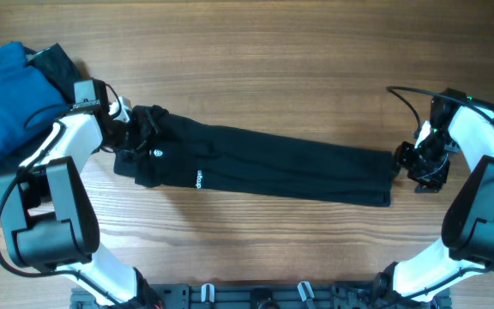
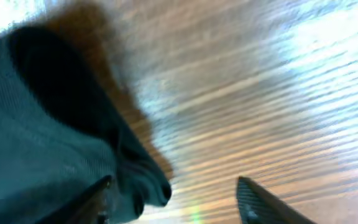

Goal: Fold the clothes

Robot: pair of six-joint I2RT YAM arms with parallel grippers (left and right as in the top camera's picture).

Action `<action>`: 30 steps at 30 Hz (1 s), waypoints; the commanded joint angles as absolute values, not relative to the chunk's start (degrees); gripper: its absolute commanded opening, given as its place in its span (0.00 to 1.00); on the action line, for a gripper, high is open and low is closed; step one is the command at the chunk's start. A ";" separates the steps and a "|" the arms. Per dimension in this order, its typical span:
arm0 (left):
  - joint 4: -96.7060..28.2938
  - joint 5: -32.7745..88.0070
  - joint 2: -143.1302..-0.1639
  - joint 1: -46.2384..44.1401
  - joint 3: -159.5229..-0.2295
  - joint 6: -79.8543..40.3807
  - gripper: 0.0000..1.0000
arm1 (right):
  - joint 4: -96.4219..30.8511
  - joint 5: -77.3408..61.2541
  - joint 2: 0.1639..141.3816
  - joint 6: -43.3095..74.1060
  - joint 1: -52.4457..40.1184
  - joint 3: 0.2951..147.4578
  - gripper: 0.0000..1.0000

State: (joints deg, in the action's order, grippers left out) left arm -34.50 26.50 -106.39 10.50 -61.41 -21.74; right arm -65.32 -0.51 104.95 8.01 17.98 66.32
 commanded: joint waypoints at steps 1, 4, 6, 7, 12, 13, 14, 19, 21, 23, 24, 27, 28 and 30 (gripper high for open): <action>-36.25 18.59 -109.38 10.92 -58.63 -21.04 0.71 | -63.70 0.34 104.68 7.40 17.85 66.78 0.73; -36.25 18.59 -109.38 10.92 -58.63 -21.04 0.71 | -63.61 -8.67 104.68 -0.86 17.85 66.78 0.80; -36.23 18.59 -109.38 10.92 -58.63 -21.04 0.71 | -63.70 -16.16 104.68 -4.82 17.85 66.78 0.81; -36.23 18.59 -109.38 10.92 -58.63 -21.06 0.71 | -63.70 -18.15 104.68 -5.85 17.85 66.78 0.81; -36.25 18.59 -109.38 10.92 -58.63 -21.04 0.71 | -63.59 -18.65 104.68 -6.07 17.85 66.04 0.81; -36.25 18.59 -109.38 10.92 -58.63 -21.04 0.71 | -63.35 -18.11 104.71 -6.00 17.85 65.43 0.81; -36.23 18.59 -109.38 10.94 -58.63 -21.04 0.71 | -62.78 -17.76 104.71 -5.98 17.85 64.71 0.81; -36.21 18.59 -109.38 10.92 -58.63 -21.04 0.72 | -58.85 -17.61 104.71 -4.23 17.85 59.83 0.81; -36.21 18.59 -109.38 10.92 -58.63 -21.04 0.72 | -56.36 -17.63 104.71 -2.37 17.85 57.54 0.81; -36.21 18.59 -109.38 10.92 -58.63 -21.04 0.72 | -54.72 -18.57 104.71 -1.08 17.85 55.99 0.80; -36.21 18.59 -109.38 10.92 -58.63 -21.04 0.72 | -53.95 -19.90 104.71 -1.15 17.85 55.31 0.79; -36.23 18.59 -109.38 10.92 -58.63 -21.04 0.72 | -53.12 -26.30 104.71 -3.01 17.85 54.39 0.69; -36.23 18.61 -109.38 10.92 -58.63 -21.04 0.72 | -53.08 -28.14 104.71 -3.53 17.85 54.41 0.63; -36.23 18.61 -109.38 10.92 -58.63 -21.06 0.72 | -52.75 -30.13 104.68 -3.44 17.85 54.41 0.43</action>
